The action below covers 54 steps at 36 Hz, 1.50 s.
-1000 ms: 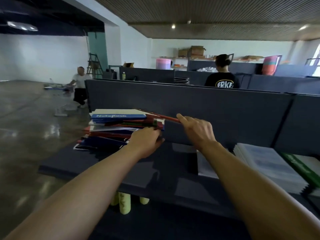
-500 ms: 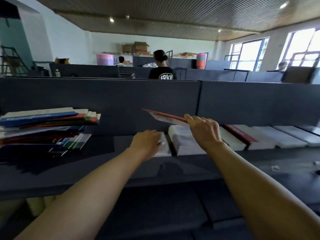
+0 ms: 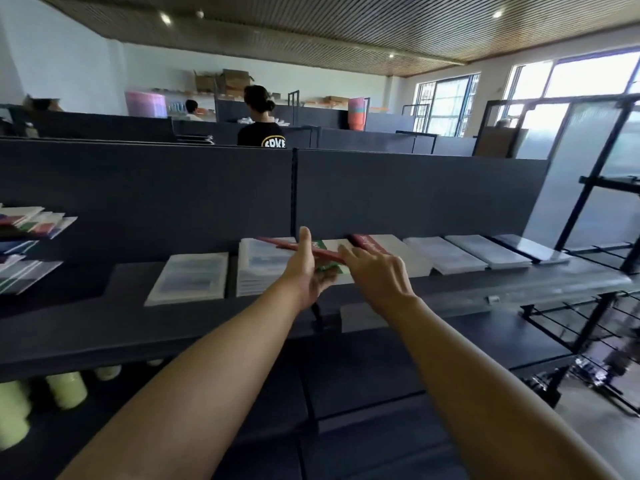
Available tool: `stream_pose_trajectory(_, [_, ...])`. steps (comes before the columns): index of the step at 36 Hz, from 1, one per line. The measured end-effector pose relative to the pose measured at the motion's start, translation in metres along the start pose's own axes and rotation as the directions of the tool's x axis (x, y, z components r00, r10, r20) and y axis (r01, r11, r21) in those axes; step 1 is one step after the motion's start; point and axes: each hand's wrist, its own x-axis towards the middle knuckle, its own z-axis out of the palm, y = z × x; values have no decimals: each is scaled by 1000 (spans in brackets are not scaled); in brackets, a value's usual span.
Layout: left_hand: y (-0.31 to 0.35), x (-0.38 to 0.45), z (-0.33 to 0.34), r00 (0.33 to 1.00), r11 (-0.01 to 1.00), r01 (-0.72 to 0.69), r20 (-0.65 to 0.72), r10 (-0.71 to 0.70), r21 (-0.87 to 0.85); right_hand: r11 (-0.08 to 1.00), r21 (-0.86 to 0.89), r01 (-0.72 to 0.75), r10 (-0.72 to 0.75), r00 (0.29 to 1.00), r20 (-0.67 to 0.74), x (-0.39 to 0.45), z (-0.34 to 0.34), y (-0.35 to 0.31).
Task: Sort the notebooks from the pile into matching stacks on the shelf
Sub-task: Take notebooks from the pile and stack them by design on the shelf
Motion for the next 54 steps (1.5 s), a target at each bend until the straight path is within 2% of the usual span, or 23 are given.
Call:
stream_pose_trajectory(2, [-3, 5, 6, 998, 1000, -21, -67, 20, -13, 999, 34, 39, -38, 999, -22, -6, 3, 4])
stream_pose_trajectory(6, [-7, 21, 7, 985, 995, -74, -153, 85, 74, 977, 185, 111, -132, 986, 106, -15, 2, 9])
stream_pose_trajectory(8, [-7, 32, 4, 975, 984, -95, -185, 123, 153, 963, 259, 76, -121, 979, 163, -15, 4, 13])
stream_pose_trajectory(10, [-8, 42, 2, 973, 977, -88, -192, 126, 196, 956, 292, -20, -45, 976, 213, -12, 8, 18])
stream_pose_trajectory(14, [-4, 63, 3, 983, 983, -68, -159, 95, 168, 886, 414, -211, 128, 967, 220, -1, 17, 28])
stream_pose_trajectory(20, [-3, 106, 11, 970, 969, -102, -192, 147, 224, 805, 490, -335, 210, 933, 294, 16, 38, 44])
stream_pose_trajectory(26, [-18, 126, 28, 976, 880, -167, -53, 212, 444, 709, 457, -536, 427, 843, 327, 19, 74, 82])
stream_pose_trajectory(29, [-23, 131, 49, 978, 887, -188, -7, 210, 423, 550, 529, -646, 512, 762, 397, 21, 89, 110])
stream_pose_trajectory(31, [-26, 136, 66, 978, 911, -196, 2, 210, 362, 449, 598, -664, 542, 735, 408, 22, 96, 128])
stream_pose_trajectory(34, [-32, 140, 91, 970, 918, -238, 29, 242, 316, 418, 631, -654, 575, 728, 374, 22, 103, 150])
stream_pose_trajectory(38, [-46, 146, 118, 953, 898, -295, 34, 301, 328, 335, 677, -656, 641, 685, 347, 21, 107, 180])
stream_pose_trajectory(43, [-79, 156, 139, 966, 891, -236, -5, 258, 387, 192, 716, -671, 613, 652, 446, 6, 120, 211])
stream_pose_trajectory(46, [-105, 158, 143, 974, 865, -191, -20, 226, 465, 133, 721, -680, 529, 664, 529, -6, 131, 221])
stream_pose_trajectory(50, [-128, 153, 143, 963, 714, -153, -60, 263, 683, 118, 720, -684, 417, 692, 589, -20, 143, 219])
stream_pose_trajectory(52, [-128, 156, 144, 949, 648, -147, -77, 304, 747, 131, 727, -674, 439, 697, 567, -20, 146, 219])
stream_pose_trajectory(54, [-118, 160, 148, 940, 624, -149, -86, 331, 767, 115, 754, -647, 465, 705, 535, -11, 147, 219])
